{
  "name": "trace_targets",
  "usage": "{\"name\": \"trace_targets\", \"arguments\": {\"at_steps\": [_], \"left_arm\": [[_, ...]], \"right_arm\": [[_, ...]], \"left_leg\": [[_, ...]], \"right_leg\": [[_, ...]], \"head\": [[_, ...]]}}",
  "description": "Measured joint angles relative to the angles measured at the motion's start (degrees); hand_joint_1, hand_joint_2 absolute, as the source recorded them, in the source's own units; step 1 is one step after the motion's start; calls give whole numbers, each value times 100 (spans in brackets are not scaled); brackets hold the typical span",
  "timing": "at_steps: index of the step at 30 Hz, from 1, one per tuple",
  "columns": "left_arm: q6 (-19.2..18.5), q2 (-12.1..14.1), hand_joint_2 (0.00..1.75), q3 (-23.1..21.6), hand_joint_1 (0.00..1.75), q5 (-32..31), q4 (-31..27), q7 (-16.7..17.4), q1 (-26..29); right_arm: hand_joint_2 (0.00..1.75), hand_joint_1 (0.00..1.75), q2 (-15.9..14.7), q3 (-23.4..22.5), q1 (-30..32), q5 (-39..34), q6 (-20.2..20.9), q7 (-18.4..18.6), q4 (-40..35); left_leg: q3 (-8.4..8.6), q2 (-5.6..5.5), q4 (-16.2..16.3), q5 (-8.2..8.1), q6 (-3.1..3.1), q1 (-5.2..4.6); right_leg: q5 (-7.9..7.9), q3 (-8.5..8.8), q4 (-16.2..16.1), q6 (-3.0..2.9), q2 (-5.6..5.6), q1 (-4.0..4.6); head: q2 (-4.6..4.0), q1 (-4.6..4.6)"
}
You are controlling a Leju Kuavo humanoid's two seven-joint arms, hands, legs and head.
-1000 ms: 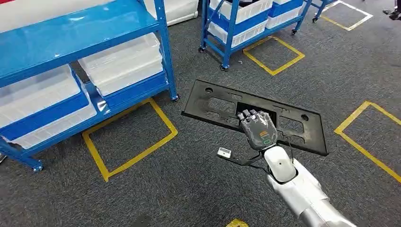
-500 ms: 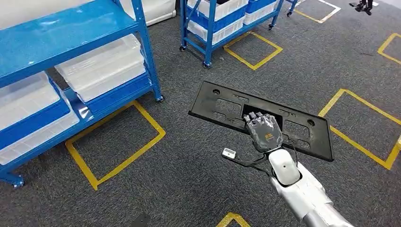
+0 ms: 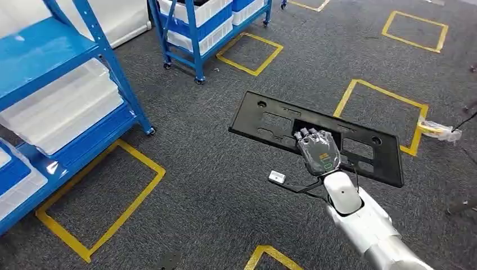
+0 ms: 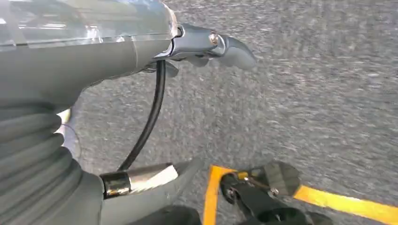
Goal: Take the parts from the cabinet and place them on the table.
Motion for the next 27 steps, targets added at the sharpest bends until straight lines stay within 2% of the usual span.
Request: {"name": "trace_targets", "arguments": {"at_steps": [1, 2, 3, 4, 6, 7, 8, 9, 10, 11, 12, 13, 15, 16, 17, 18, 19, 20, 21, 22, 23, 24, 25, 26, 27], "left_arm": [[0, 0, 175, 0, 0, 4, -4, -4, -5], [2, -13, 175, 2, 0, 11, -9, -13, -18], [11, -15, 175, 6, 0, 35, -18, -43, -24], [20, -31, 175, 15, 0, 50, -17, -61, -25], [28, -31, 175, 57, 0, 59, -17, -72, -17], [35, -28, 175, 72, 0, 70, -17, -74, -15], [35, -31, 175, 85, 0, 70, -17, -77, -17], [35, -44, 175, 92, 0, 68, -17, -76, -18], [35, -50, 175, 94, 0, 55, -17, -72, -18], [33, -72, 175, 94, 0, 44, -17, -57, -15], [20, -79, 175, 94, 0, 24, -17, -41, -13], [15, -96, 175, 94, 0, 0, -17, -31, -10], [15, -105, 175, 94, 0, -33, -17, 9, -3], [13, -112, 175, 94, 0, -50, -17, 13, -1], [9, -118, 175, 94, 0, -74, -20, 11, -6], [0, -114, 175, 94, 0, -85, -20, 11, -15], [-6, -114, 175, 94, 0, -90, -20, 11, -23], [-20, -114, 175, 94, 0, -98, -20, 11, -21], [-24, -114, 175, 94, 0, -120, -20, 13, -13], [-26, -114, 175, 94, 0, -138, -20, 13, -8], [-26, -114, 175, 94, 0, -149, -20, 9, -13], [-24, -114, 175, 94, 0, -153, -20, 0, -26], [-20, -114, 175, 94, 0, -153, -20, -7, -40], [-17, -114, 175, 94, 0, -149, -22, -24, -49], [-17, -114, 175, 96, 0, -140, -22, -42, -49]], "right_arm": [[175, 175, -20, 9, -5, 0, 4, -4, 20], [175, 175, -50, 17, 0, 0, 18, -11, 37], [175, 175, -50, 41, -30, 2, 39, -22, 48], [175, 175, -48, 67, -80, 2, 66, -24, 63], [175, 175, -50, 118, -116, 9, 127, -55, 92], [175, 175, -55, 129, -116, 9, 155, -61, 116], [175, 175, -66, 149, -116, 9, 175, -63, 144], [175, 175, -78, 170, -118, 9, 186, -72, 173], [175, 175, -85, 186, -131, 9, 190, -76, 190], [175, 175, -96, 199, -154, 9, 192, -76, 208], [175, 175, -96, 203, -187, 7, 195, -76, 214], [175, 175, -96, 208, -211, 7, 201, -76, 225], [175, 175, -142, 212, -217, 7, 210, -76, 245], [175, 175, -175, 219, -216, 7, 216, -76, 258], [175, 175, -197, 225, -211, 7, 227, -65, 260], [175, 175, -201, 234, -228, 7, 249, -57, 262], [175, 175, -218, 236, -262, 7, 273, -52, 273], [175, 175, -223, 247, -278, 7, 295, -52, 280], [175, 175, -223, 258, -278, 7, 299, -54, 282], [175, 175, -223, 264, -275, 7, 308, -61, 286], [175, 175, -223, 278, -273, 7, 313, -68, 297], [175, 175, -223, 297, -273, 9, 313, -72, 310], [175, 175, -223, 297, -274, 9, 315, -72, 315], [175, 175, -223, 297, -276, 7, 315, -63, 315], [175, 175, -223, 297, -277, 7, 313, -55, 317]], "left_leg": [[17, 63, -50, 36, 51, 20], [37, 144, -107, 79, 113, 50], [46, 195, -138, 93, 139, 41], [44, 271, -144, 99, 152, 27], [42, 418, -143, 90, 164, 21], [42, 485, -142, 84, 168, 20], [46, 548, -142, 79, 163, 19], [54, 614, -142, 65, 157, 19], [72, 676, -142, 52, 149, 16], [98, 745, -143, 31, 131, 16], [109, 793, -145, 15, 104, -1], [102, 845, -141, -1, 72, -25], [143, 957, -167, -15, 15, -12], [171, 1016, -190, -21, -15, -9], [152, 1011, -168, -88, -59, -15], [121, 737, 1, -207, -62, 0], [-35, 551, 348, -402, -48, 7], [-241, 449, 784, -604, -51, 11], [-453, 397, 1209, -769, -59, 10], [-632, 380, 1523, -831, -70, 10], [-684, 380, 1552, -739, -74, 11], [-604, 374, 1304, -514, -76, 15], [-414, 345, 854, -214, -79, 22], [-194, 246, 353, 63, -84, 40], [-93, -84, 166, -19, -88, 74]], "right_leg": [[22, -17, -17, 44, 67, 14], [-17, -35, 33, 44, -138, 9], [-142, -108, 199, 80, -477, 46], [-371, -300, 586, 117, -639, 30], [-722, -702, 1427, 158, -715, -12], [-748, -819, 1660, 171, -725, -29], [-660, -802, 1618, 178, -734, -41], [-463, -646, 1319, 176, -749, -47], [-216, -376, 812, 158, -800, -40], [16, -47, 224, 121, -937, -16], [-24, 95, -87, 92, -1223, 56], [2, 91, -102, 37, -1171, 111], [-7, 66, -98, 0, -1035, 137], [9, 72, -129, -38, -970, 143], [64, 153, -239, -106, -913, 43], [74, 181, -282, -127, -848, 65], [77, 182, -272, -160, -815, 64], [71, 179, -263, -174, -745, 59], [61, 180, -256, -188, -672, 67], [56, 174, -237, -195, -580, 72], [45, 170, -208, -193, -486, 71], [24, 165, -166, -184, -396, 63], [-8, 161, -113, -156, -303, 48], [-52, 156, -41, -130, -231, 35], [-93, 115, 22, -95, -168, 12]], "head": [[0, 9], [0, 4], [0, 61], [0, 59], [0, 61], [0, 61], [0, 61], [0, 61], [0, 61], [0, 61], [0, 61], [0, 57], [0, 55], [0, 64], [0, 50], [0, 46], [0, 37], [0, 46], [0, 39], [0, 42], [0, 39], [0, 40], [0, 39], [0, 39], [0, 46]]}}
